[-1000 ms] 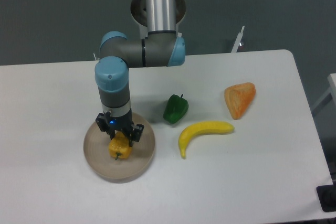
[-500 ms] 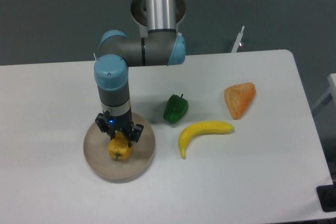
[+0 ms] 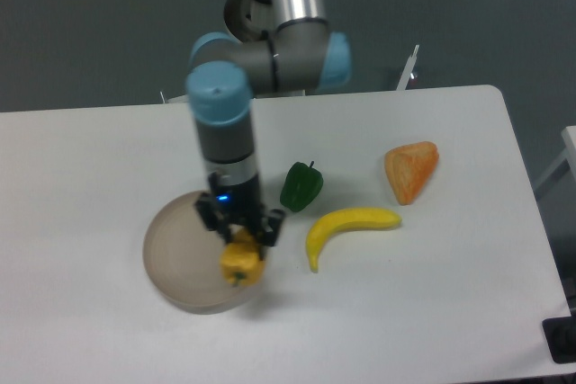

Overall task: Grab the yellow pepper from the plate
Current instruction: 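Lift the yellow pepper off the plate and carry it toward the banana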

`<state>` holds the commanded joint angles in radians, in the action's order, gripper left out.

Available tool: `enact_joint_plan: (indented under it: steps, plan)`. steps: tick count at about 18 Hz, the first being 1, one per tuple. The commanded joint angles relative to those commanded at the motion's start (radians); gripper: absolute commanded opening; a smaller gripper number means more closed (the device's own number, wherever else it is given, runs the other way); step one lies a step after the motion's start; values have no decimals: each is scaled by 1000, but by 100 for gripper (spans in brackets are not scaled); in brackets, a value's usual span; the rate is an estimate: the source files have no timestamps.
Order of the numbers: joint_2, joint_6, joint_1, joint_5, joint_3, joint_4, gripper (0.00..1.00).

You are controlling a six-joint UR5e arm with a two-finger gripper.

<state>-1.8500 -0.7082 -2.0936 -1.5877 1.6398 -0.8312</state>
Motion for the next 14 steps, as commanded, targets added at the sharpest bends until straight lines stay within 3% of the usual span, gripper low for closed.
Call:
enact_joint_plan:
  steps: [4, 6, 14]
  plan:
    - [20, -233, -126, 2, -3, -22, 44]
    - [20, -283, -167, 2, -3, -23, 44]
    - [26, -323, -191, 5, -41, -22, 44]
